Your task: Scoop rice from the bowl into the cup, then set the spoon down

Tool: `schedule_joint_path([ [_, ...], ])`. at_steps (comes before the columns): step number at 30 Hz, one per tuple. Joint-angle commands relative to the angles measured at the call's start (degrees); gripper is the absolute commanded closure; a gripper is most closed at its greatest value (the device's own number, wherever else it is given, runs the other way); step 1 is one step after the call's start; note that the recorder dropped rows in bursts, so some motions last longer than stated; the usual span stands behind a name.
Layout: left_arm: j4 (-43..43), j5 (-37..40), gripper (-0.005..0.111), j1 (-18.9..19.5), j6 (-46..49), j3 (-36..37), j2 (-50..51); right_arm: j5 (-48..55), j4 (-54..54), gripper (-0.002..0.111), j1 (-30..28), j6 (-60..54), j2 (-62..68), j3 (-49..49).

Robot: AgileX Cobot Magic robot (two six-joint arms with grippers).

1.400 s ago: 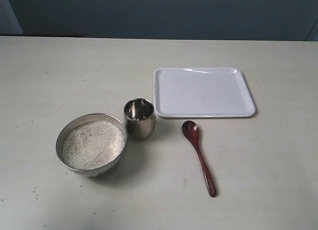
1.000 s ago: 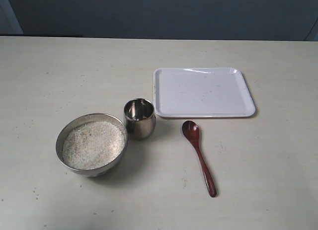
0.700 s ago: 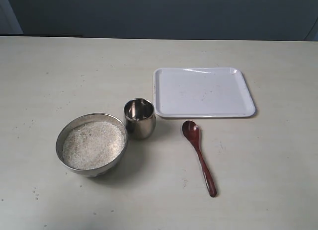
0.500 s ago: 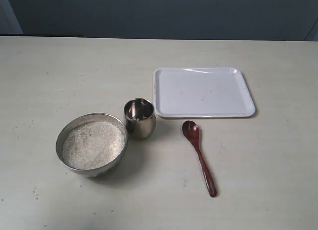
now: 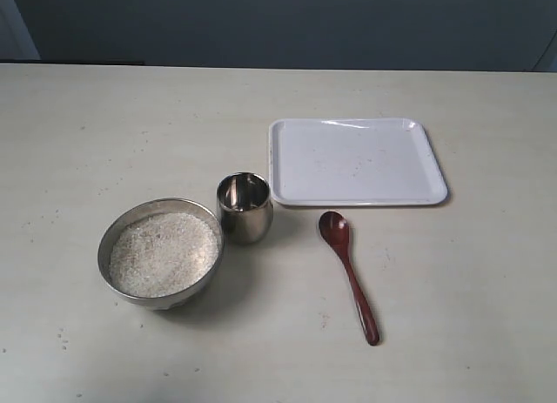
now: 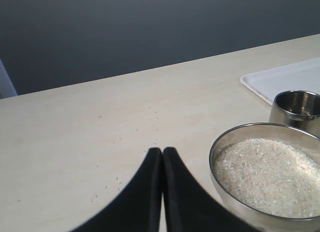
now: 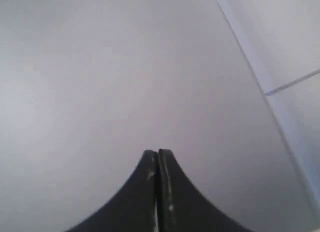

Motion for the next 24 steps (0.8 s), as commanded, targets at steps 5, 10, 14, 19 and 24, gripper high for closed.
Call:
schedule_joint_path([
  [5, -0.05, -0.85, 0.106, -0.13, -0.13, -0.14, -0.25, 28.57, 11.44, 0.109, 0.49, -32.77, 19.79, -21.56],
  [10, -0.05, -0.85, 0.106, -0.13, -0.13, -0.14, -0.25, 44.86, 39.21, 0.109, 3.59, -63.8, 34.01, -30.56],
  [14, -0.05, -0.85, 0.106, -0.13, -0.13, -0.14, -0.25, 56.26, 44.52, 0.109, 8.85, -64.98, 43.17, -33.54],
  [19, -0.05, -0.85, 0.106, -0.13, -0.13, -0.14, -0.25, 66.51, 40.39, 0.109, 19.09, -56.53, 53.37, -32.04],
  [24, -0.05, -0.85, 0.106, -0.13, -0.13, -0.14, -0.25, 62.34, 37.09, 0.109, 32.17, -47.5, 62.8, -29.55],
])
